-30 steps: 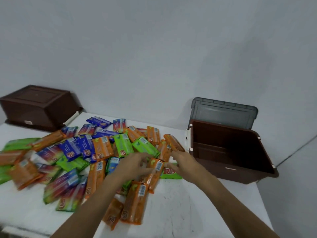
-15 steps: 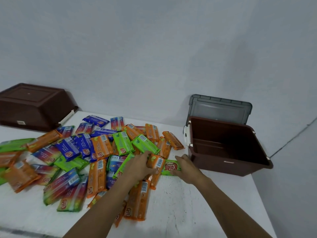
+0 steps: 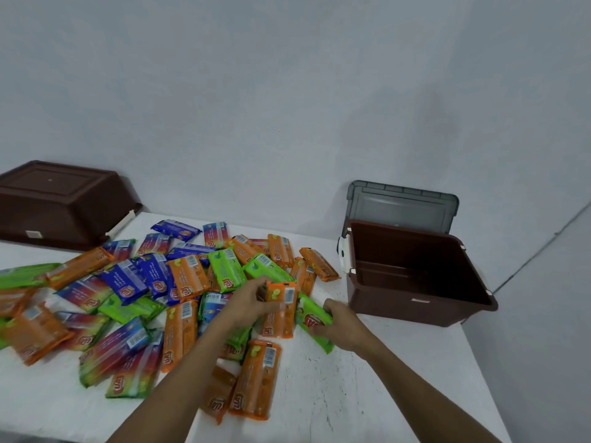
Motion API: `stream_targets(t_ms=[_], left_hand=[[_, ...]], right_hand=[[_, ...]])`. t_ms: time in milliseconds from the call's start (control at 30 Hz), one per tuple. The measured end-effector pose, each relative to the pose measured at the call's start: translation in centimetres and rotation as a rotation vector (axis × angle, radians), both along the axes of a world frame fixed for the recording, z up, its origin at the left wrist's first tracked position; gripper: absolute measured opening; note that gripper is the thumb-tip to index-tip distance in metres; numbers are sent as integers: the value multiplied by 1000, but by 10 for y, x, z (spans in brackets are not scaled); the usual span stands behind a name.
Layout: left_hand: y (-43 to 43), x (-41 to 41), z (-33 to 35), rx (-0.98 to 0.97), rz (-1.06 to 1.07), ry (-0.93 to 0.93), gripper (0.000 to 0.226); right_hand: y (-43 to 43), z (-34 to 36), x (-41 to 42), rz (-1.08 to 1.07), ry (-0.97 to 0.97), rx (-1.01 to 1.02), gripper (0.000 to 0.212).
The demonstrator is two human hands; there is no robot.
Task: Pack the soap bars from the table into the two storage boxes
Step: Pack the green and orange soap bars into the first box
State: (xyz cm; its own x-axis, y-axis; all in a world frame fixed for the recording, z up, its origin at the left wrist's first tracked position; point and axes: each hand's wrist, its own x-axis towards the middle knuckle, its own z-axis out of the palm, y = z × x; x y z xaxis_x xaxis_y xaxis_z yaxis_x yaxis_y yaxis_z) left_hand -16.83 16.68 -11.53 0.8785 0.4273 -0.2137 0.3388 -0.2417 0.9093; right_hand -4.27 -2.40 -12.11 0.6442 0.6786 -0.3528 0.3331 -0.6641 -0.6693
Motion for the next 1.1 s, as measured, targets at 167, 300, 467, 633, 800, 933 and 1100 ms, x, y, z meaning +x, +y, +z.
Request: stream_targets(t_ms=[167, 300, 467, 633, 800, 933, 1100], left_hand=[[16, -15, 10, -131, 53, -79, 29], [28, -23, 18, -226, 101, -101, 39], [34, -25, 30, -316, 149, -189, 34], [34, -21, 43, -367, 115, -246, 40], [27, -10, 54, -389, 100, -299, 27], [17, 5, 60, -388, 87, -336, 26], [-2, 36, 63, -384, 112, -382, 26]], right_hand=[[-5, 25, -4, -163, 290, 240, 30], [-8, 45, 2, -224, 407, 423, 39], [-5, 73, 4, -271, 505, 579, 47], [-8, 99, 1, -302, 409, 610, 41], [-18, 111, 11, -432, 391, 680, 30], [-33, 120, 31, -448, 378, 700, 30], [-59, 132, 65, -370, 380, 643, 28]])
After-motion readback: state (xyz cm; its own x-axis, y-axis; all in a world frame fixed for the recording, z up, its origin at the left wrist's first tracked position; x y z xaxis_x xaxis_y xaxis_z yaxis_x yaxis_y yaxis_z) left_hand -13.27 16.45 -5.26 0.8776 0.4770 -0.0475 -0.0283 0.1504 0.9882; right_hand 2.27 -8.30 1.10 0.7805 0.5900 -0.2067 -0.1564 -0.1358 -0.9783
